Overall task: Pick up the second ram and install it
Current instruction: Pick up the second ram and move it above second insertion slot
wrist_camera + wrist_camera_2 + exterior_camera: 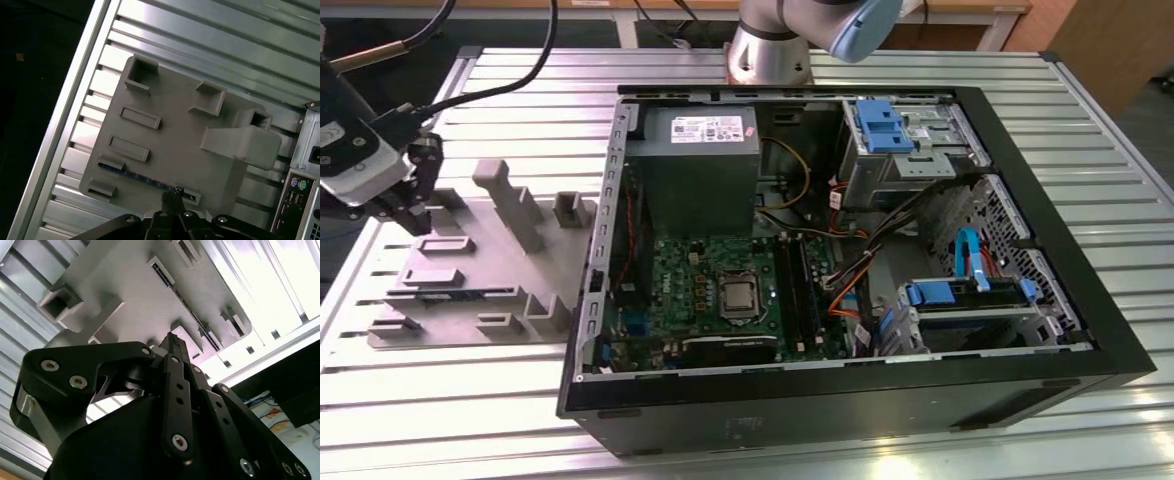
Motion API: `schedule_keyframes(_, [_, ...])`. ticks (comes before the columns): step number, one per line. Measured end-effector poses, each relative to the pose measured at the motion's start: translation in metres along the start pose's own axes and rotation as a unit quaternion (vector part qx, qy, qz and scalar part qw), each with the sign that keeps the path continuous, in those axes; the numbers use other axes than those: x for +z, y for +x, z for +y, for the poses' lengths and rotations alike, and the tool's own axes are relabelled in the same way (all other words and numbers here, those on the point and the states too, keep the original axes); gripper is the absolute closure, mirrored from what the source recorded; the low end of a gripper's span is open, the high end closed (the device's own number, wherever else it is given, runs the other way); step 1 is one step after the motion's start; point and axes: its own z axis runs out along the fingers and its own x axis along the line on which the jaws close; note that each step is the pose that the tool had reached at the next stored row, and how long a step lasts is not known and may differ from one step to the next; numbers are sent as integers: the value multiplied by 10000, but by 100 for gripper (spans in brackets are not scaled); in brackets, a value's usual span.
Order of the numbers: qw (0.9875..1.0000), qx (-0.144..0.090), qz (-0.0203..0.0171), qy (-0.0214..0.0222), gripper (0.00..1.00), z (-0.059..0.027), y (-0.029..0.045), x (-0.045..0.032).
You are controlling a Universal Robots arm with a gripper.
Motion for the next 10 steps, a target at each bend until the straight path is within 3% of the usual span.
schedule_keyframes(5, [9990,-457,21,-24,89,-1,1,21])
schedule_keyframes(10, [9959,-904,42,-47,89,-2,2,41])
